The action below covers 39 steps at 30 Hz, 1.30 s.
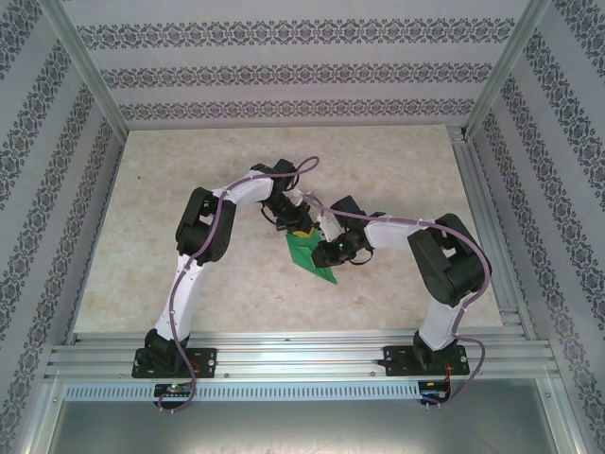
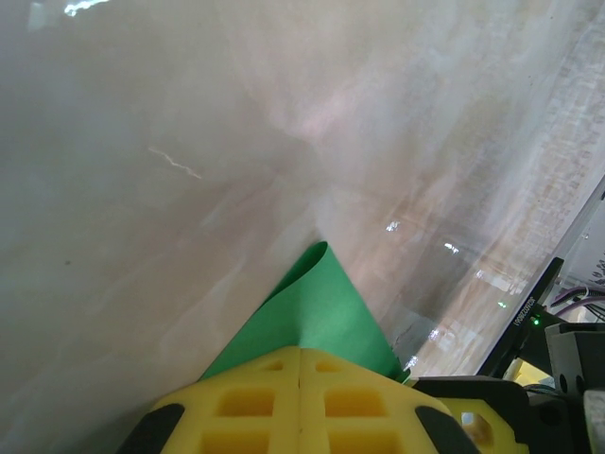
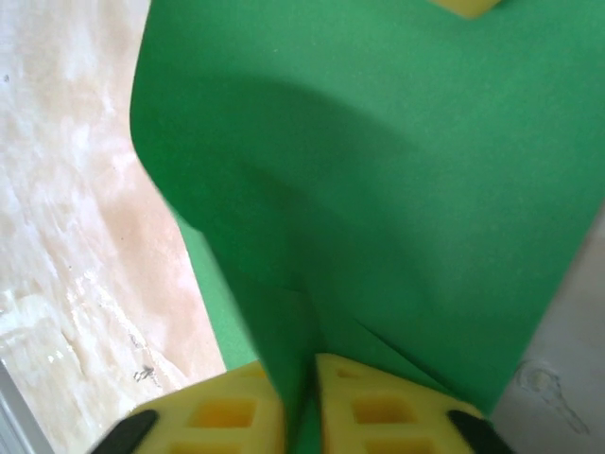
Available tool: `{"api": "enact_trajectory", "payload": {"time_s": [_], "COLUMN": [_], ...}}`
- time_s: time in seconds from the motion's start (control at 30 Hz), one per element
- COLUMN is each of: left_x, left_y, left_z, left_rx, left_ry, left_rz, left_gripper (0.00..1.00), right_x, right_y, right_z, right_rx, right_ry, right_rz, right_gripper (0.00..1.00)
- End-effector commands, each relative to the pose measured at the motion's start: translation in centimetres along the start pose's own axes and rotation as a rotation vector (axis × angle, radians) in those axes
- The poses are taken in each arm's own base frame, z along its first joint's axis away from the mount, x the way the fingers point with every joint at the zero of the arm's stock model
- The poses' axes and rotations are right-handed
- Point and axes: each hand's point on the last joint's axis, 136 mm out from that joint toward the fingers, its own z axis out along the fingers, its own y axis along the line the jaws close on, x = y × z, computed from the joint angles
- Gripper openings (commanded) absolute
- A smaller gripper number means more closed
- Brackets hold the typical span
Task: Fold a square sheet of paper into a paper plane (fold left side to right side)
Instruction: Fourth fold the wing at the center of the table.
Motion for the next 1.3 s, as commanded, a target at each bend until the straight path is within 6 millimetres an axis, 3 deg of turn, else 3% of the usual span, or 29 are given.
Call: {"api": "enact_trajectory", "payload": {"time_s": [0.0,0.33,0.8,1.07,1.27], "left_x": [0.3,0.0,0.0,0.0,0.1], "left_y": [2.7,2.4,2.5,2.8,3.0], "left_z": [1.1,0.8,0.9,0.9,1.0], "left_rx": [-0.089,-0.086,-0.085,-0.100,-0.105], "left_ry": [0.025,0.014,0.012,0.009,0.013], "left_rz": [-0.019,-0.014,-0.018,-0.018,-0.017], "left_gripper": [0.06,0.06,0.05,0.05,0.05], "right_x": [-0.2,-2.5,-3.8,-3.4,-2.4], "right_y": [-0.3,0.3,1.0,1.8,2.0], "right_z": [-0.5,-2.0,-0.8,-1.5,-1.1], "right_rx": [0.003,0.031,0.107,0.057,-0.026], "right_ry": [-0.025,-0.070,-0.050,-0.041,-0.019], "right_rz": [0.007,-0.022,-0.084,-0.087,-0.054], "right_gripper": [0.23,0.30,0.32,0.04,0.00]}}
